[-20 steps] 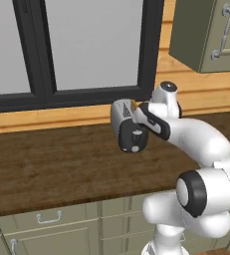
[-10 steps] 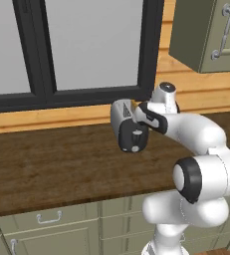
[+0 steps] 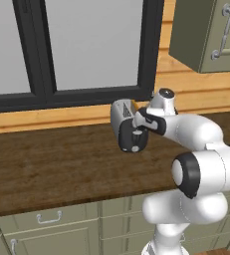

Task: Start the toaster. Once the lever pops up, take the bread to the plate on the dining counter.

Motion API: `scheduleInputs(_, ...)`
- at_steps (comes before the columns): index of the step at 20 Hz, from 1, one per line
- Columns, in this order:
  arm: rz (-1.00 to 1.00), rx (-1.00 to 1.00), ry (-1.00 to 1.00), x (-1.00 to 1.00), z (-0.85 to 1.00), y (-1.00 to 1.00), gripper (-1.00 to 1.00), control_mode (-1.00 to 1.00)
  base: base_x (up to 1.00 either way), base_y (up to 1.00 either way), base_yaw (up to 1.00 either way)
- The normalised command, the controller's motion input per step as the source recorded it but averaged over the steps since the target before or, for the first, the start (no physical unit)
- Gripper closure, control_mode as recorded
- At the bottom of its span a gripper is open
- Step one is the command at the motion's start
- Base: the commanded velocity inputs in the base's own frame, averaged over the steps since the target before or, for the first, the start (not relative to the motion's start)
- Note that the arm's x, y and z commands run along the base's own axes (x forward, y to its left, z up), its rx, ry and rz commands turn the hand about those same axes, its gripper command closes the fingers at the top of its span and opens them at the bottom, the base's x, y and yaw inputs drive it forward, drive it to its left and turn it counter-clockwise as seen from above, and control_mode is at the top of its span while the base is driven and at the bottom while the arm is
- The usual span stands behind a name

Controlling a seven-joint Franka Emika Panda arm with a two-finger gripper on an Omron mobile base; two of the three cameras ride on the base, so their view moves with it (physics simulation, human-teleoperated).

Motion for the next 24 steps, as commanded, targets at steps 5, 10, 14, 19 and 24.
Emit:
scheduleInputs(5,0.00,0.00,0.00,0.00,-0.25,0.00,-1.00,-1.00,0.00,0.00,0.00)
scheduleInputs(10,0.00,0.00,0.00,0.00,-0.28,0.01,-1.00,-1.00,0.00,0.00,0.00)
scheduleInputs(14,0.00,0.00,0.00,0.00,-0.24,0.00,-1.00,-1.00,0.00,0.00,0.00)
scheduleInputs(19,0.00,0.00,0.00,0.00,-0.26,0.00,-1.00,-1.00,0.00,0.00,0.00)
scheduleInputs(24,0.00,0.00,0.00,0.00,-0.24,0.00,-1.00,-1.00,0.00,0.00,0.00)
